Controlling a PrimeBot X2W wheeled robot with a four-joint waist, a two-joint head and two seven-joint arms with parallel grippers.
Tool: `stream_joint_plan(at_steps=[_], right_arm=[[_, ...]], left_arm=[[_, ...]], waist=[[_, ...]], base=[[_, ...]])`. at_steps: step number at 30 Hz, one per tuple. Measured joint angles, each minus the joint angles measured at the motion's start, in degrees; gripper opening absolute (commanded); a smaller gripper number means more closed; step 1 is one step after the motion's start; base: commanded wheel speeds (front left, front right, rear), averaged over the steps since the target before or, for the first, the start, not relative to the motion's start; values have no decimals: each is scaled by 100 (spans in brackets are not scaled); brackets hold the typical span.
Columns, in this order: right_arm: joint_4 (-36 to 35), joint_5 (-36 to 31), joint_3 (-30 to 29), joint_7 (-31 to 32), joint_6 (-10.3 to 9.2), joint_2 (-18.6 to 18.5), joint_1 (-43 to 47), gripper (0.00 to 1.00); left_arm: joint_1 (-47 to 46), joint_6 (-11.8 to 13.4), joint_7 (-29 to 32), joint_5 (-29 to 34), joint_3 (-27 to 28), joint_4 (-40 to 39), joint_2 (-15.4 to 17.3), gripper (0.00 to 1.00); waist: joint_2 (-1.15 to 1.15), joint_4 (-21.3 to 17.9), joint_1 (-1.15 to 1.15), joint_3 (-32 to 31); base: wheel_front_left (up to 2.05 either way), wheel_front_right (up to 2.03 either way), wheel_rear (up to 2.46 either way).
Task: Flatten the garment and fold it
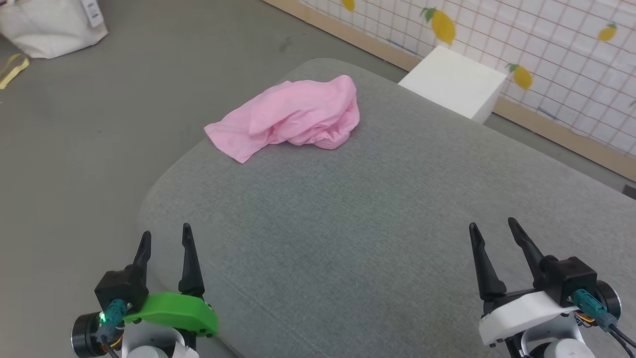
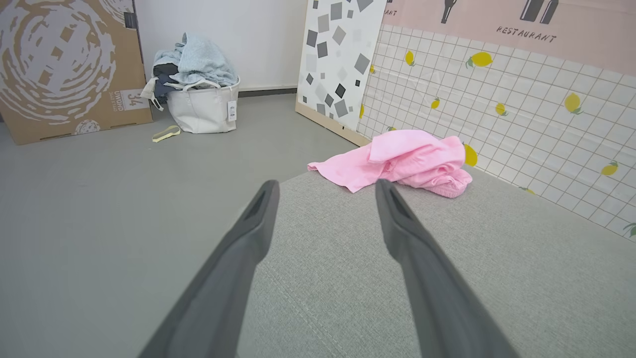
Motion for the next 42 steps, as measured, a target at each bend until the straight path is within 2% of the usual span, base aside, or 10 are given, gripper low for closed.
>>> stream_joint_plan(at_steps=[4, 11, 17, 24, 30, 33, 38, 42], right_arm=[[-3, 1, -9, 1, 0, 0, 0, 100], [-45, 19, -96, 2, 0, 3, -3, 100], [-402, -154, -20, 213, 0, 4, -331, 100], [-832, -405, -5, 410, 0, 3, -738, 100], [-1053, -458, -46, 430, 0, 5, -1094, 100], [-1113, -465, -38, 430, 0, 3, -1203, 100], [-1174, -452, -18, 388, 0, 4, -1341, 100], [-1256, -447, -40, 344, 0, 4, -1432, 100]], left_arm=[[38, 20, -2, -76, 19, -5, 1, 100], [29, 18, -49, -324, 157, -25, -32, 100], [-931, -213, 234, -872, 548, 45, 92, 100], [-2424, -321, 804, -1394, 1037, 689, 480, 100], [-3660, -367, 1726, -1997, 1458, 1475, 1053, 100], [-4167, -308, 2304, -2250, 1626, 1856, 1277, 100], [-4614, -118, 3139, -2571, 1792, 2199, 1579, 100], [-4792, 170, 3872, -2869, 1908, 2321, 1710, 100]], waist=[[0, 97, 0, 7], [0, -16, 0, 102], [0, -282, 0, 520], [0, -705, 0, 1224], [0, -1230, 1, 1988], [0, -1495, 1, 2366], [0, -1987, 1, 2901], [0, -2358, 2, 3315]], base=[[0, 0, 0], [0, 0, 0], [0, 0, 0], [0, 0, 0], [0, 0, 0], [0, 0, 0], [0, 0, 0], [0, 0, 0]])
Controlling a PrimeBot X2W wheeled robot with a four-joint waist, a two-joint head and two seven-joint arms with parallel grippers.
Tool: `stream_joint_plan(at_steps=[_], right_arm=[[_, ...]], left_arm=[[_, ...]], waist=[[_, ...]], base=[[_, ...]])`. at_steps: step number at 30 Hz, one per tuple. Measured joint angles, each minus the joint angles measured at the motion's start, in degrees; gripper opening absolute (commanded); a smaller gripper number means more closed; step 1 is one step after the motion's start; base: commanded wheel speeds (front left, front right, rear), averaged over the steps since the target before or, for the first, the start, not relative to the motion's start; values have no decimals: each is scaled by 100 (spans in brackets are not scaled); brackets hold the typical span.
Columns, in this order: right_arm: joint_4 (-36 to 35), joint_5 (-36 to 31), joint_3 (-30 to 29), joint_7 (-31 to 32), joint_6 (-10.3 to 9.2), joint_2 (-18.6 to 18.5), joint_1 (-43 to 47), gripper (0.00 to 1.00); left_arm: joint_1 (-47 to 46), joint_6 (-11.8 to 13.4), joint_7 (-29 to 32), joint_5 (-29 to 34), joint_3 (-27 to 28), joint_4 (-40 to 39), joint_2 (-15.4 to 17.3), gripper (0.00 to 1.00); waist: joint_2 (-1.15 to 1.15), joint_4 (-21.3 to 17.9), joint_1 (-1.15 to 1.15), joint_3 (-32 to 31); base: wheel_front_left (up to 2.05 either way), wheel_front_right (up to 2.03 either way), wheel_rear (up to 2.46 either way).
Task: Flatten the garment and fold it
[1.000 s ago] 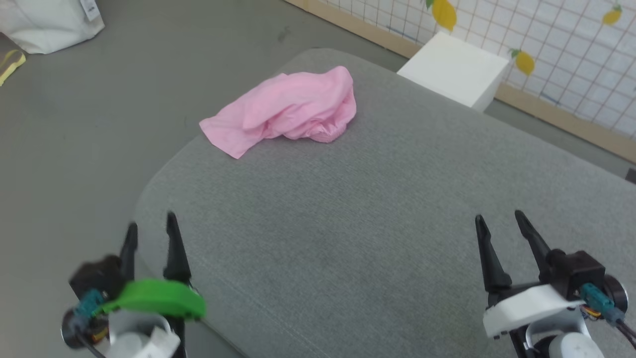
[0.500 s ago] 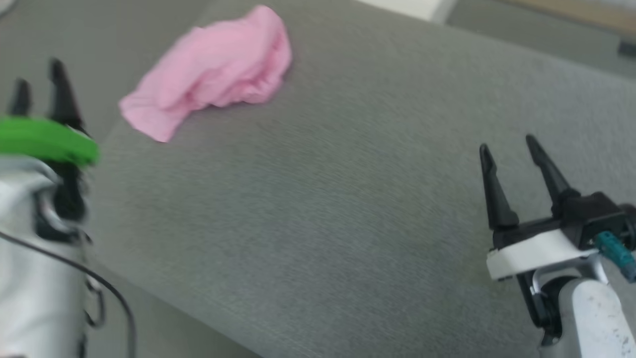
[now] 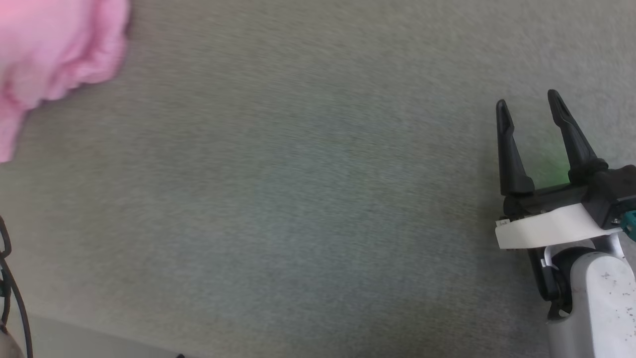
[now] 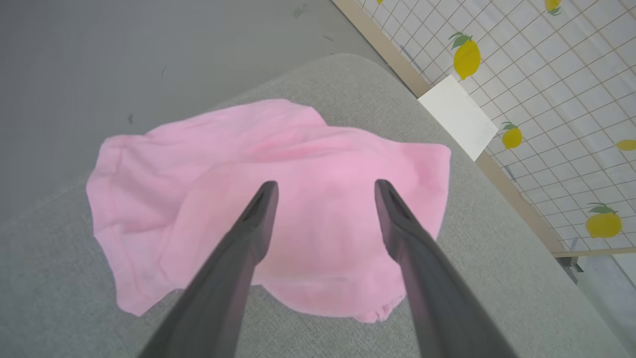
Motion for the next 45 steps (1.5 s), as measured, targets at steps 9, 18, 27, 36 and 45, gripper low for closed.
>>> stream_joint_plan(at_steps=[9, 18, 27, 36, 45], right_arm=[[-13, 107, 77, -151, 4, 34, -135, 100], [403, 264, 47, -330, 4, 37, -202, 100], [1044, 498, -214, -421, 3, 2, 387, 100], [1203, 619, -411, -434, 3, 0, 873, 100], [1022, 499, -422, -249, 3, -1, 1179, 100]], left_arm=[[149, 855, 1386, -160, -115, -77, 300, 100], [619, 659, -153, 588, -93, -630, 610, 0], [478, -452, -3019, 1722, -583, -270, 869, 0], [69, -1205, -3750, 2019, -1613, -374, 125, 0], [144, -1571, -3278, 1863, -2788, -933, -1218, 0]], waist=[[0, -656, -1, 657], [0, -935, -1, 472], [0, -1011, -1, -469], [0, -985, -2, -1764], [0, -1203, -2, -2752]], base=[[0, 0, 0], [0, 0, 0], [0, 0, 0], [0, 0, 0], [0, 0, 0]])
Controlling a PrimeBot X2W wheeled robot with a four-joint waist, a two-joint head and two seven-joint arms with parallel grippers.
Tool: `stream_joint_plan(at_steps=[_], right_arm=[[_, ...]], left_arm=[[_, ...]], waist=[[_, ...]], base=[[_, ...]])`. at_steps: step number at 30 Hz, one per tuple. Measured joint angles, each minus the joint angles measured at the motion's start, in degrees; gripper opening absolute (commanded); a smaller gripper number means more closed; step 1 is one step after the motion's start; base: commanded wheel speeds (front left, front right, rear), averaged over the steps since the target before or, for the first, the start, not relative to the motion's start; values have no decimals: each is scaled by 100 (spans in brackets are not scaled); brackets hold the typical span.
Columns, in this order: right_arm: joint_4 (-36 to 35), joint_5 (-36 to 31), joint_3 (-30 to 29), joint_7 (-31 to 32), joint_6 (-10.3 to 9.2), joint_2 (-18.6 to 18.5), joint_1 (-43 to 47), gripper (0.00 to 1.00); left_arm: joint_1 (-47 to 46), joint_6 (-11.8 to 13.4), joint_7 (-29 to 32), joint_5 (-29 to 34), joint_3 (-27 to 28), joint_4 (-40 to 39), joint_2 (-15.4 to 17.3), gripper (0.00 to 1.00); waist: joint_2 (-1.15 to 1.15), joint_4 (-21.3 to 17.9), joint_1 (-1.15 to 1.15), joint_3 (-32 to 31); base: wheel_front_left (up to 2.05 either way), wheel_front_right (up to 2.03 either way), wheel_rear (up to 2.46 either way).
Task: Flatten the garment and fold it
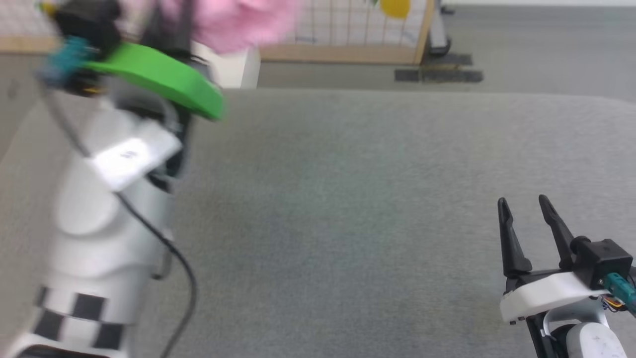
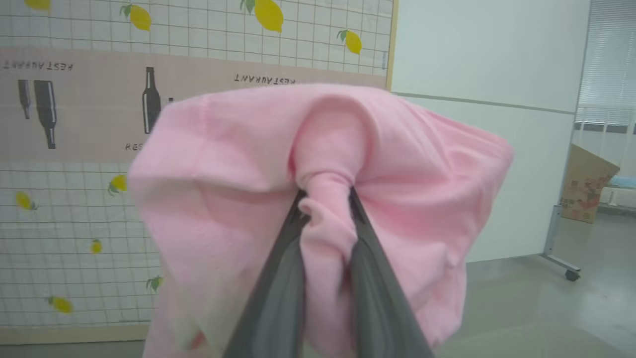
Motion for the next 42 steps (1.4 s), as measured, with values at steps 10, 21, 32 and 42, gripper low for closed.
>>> stream_joint_plan(at_steps=[10, 21, 32, 42], right_arm=[[-283, -104, 85, 237, 0, -2, 171, 100], [-314, -30, 185, 259, 0, -2, 177, 100], [-234, 11, 235, 233, 0, -1, 177, 100], [-263, -2, 225, 226, 0, -2, 219, 100]], left_arm=[[890, -248, 1243, -870, -1005, 354, -1060, 0], [1490, 248, 3137, -933, -1920, 1737, -1059, 0], [1533, 396, 2841, -887, -1912, 1904, -1022, 100], [1756, 434, -471, -628, -895, 701, -662, 100]], waist=[[0, -743, 0, -301], [0, -1284, 0, -219], [0, -1241, 0, -155], [0, -932, 0, -323]], base=[[0, 0, 0], [0, 0, 0], [0, 0, 0], [0, 0, 0]])
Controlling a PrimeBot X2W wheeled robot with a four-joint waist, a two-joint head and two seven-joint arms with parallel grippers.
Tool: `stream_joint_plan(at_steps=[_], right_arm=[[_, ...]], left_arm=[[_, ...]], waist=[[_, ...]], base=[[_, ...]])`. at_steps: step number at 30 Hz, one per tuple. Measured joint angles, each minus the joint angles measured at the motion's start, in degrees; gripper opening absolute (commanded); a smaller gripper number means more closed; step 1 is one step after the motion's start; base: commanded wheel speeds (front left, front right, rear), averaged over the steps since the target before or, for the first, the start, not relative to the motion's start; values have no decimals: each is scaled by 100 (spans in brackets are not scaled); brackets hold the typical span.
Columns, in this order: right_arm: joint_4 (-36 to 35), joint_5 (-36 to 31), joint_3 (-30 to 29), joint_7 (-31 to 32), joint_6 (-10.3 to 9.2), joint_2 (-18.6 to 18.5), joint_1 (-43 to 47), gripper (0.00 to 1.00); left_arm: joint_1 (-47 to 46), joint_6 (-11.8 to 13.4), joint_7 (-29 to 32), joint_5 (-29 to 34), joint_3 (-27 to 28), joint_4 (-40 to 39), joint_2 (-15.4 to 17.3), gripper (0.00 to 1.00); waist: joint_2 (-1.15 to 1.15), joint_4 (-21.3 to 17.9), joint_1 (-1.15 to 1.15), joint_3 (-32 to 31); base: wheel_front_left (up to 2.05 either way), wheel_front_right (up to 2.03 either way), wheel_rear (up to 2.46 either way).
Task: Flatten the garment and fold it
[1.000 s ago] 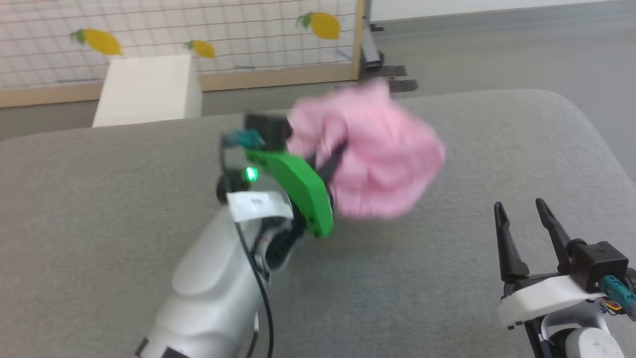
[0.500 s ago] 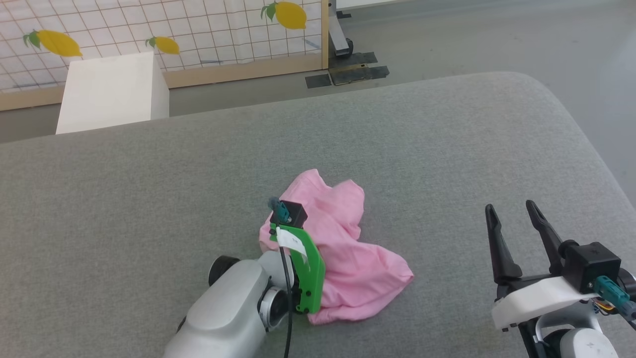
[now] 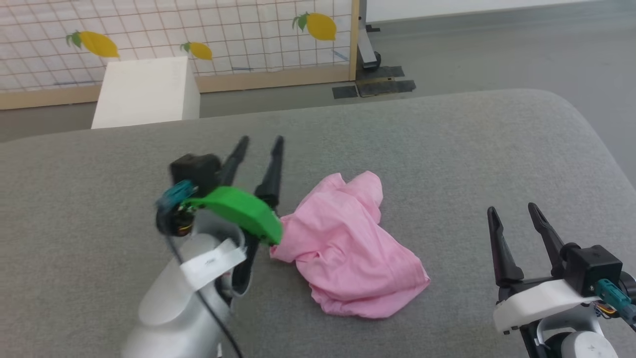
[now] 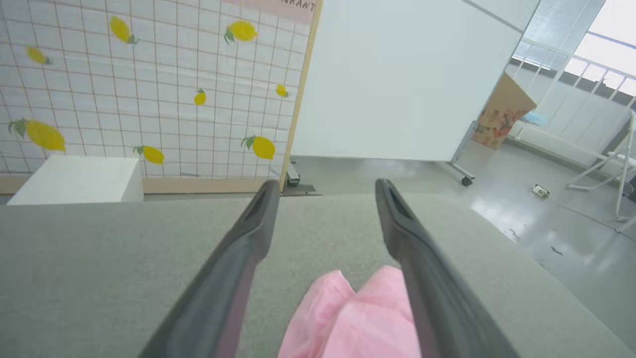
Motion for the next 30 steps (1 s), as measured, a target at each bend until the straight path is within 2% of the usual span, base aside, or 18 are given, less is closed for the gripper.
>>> stream_joint_plan(at_steps=[3, 6, 12, 21, 30], right_arm=[[-30, -2, -26, 0, 0, 1, 51, 100], [-66, -34, -33, 0, 0, 0, 60, 100], [-160, -76, -38, 33, 0, 0, 183, 100], [-190, -76, -37, 43, 0, 1, 263, 100], [-137, -57, -26, 42, 0, 1, 264, 100]], left_arm=[[355, 3, -311, 60, 285, -304, 159, 100], [778, 41, -358, 289, 563, -614, 337, 100], [1728, 42, -378, 842, 1211, -1283, 361, 100], [2661, -238, -382, 1469, 1753, -1690, 77, 100], [2853, -461, -382, 1866, 2111, -1748, -214, 100]], waist=[[0, 111, 0, -71], [0, 224, 0, -144], [0, 459, 0, -252], [0, 748, 0, -317], [0, 865, 0, -265]], base=[[0, 0, 0], [0, 0, 0], [0, 0, 0], [0, 0, 0], [0, 0, 0]])
